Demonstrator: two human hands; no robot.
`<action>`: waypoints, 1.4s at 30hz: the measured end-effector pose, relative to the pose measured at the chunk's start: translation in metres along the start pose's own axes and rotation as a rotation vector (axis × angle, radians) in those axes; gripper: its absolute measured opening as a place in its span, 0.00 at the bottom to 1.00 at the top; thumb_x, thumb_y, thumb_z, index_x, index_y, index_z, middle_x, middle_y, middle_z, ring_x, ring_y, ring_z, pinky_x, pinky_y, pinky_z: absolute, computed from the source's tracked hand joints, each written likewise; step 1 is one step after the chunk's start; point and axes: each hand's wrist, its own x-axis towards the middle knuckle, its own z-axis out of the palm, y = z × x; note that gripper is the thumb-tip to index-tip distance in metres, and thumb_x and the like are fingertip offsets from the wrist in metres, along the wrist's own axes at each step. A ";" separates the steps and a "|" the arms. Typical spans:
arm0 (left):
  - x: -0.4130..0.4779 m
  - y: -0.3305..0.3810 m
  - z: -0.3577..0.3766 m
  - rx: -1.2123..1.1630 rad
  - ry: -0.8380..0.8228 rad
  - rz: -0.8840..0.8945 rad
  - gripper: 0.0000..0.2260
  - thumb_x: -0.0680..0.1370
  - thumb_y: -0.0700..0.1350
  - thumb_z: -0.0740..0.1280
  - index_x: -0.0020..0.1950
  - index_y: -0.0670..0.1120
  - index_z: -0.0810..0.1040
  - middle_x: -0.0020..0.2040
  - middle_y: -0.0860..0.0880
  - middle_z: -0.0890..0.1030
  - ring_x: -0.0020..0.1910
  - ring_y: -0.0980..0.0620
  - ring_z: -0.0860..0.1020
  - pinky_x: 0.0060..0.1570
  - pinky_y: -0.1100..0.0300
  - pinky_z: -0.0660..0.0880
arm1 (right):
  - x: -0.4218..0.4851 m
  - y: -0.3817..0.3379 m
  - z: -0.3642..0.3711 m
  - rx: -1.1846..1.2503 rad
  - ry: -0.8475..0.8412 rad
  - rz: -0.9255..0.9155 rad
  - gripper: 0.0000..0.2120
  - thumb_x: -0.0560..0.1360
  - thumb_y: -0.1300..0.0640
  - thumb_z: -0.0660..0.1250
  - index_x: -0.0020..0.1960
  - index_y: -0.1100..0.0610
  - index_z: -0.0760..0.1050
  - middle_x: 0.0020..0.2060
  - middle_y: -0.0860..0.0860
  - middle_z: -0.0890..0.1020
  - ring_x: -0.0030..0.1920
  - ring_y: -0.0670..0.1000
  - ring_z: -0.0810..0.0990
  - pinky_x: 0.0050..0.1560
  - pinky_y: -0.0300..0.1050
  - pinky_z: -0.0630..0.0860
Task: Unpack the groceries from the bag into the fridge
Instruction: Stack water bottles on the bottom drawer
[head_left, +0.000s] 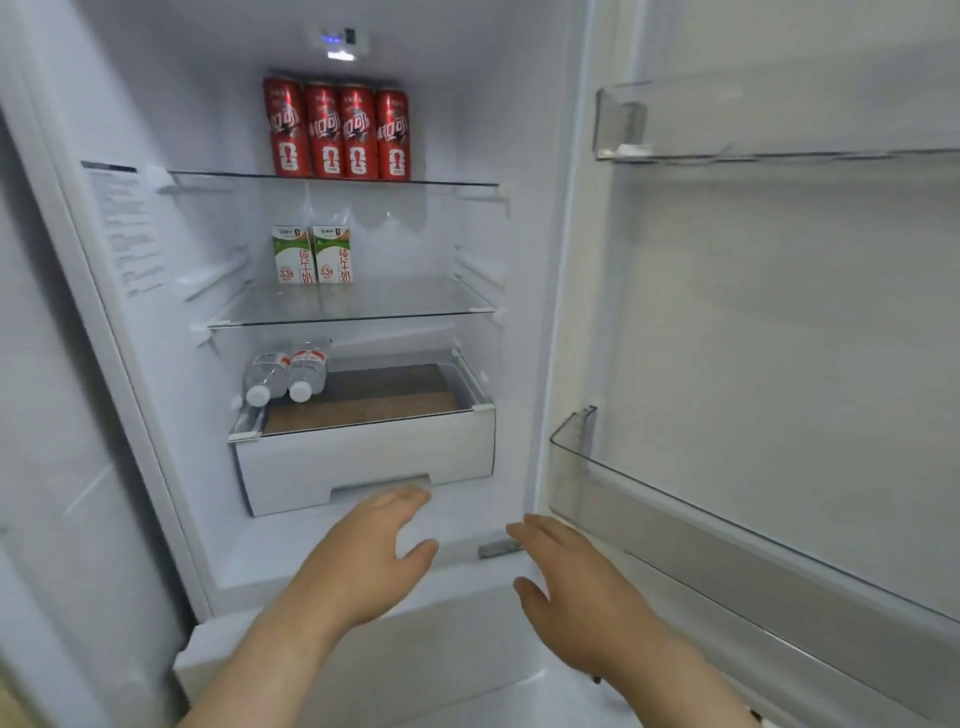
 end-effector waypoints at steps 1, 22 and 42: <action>-0.007 0.006 0.002 0.006 0.000 0.004 0.25 0.80 0.55 0.62 0.77 0.56 0.62 0.76 0.60 0.62 0.75 0.61 0.58 0.68 0.70 0.53 | -0.011 0.003 -0.003 -0.003 0.003 -0.001 0.25 0.82 0.49 0.56 0.78 0.45 0.55 0.77 0.42 0.56 0.77 0.43 0.54 0.72 0.36 0.54; -0.050 0.166 0.116 -0.044 -0.409 0.456 0.26 0.80 0.57 0.60 0.78 0.57 0.58 0.77 0.61 0.59 0.75 0.62 0.57 0.68 0.70 0.51 | -0.227 0.088 -0.038 -0.050 0.189 0.482 0.21 0.80 0.51 0.60 0.73 0.47 0.65 0.68 0.42 0.71 0.66 0.46 0.70 0.64 0.38 0.68; -0.102 0.331 0.207 -0.216 -0.839 1.285 0.25 0.80 0.57 0.61 0.76 0.57 0.63 0.74 0.62 0.65 0.73 0.63 0.62 0.68 0.69 0.57 | -0.405 0.022 -0.044 -0.112 0.560 1.413 0.25 0.80 0.45 0.60 0.76 0.46 0.61 0.72 0.41 0.68 0.71 0.42 0.65 0.69 0.38 0.63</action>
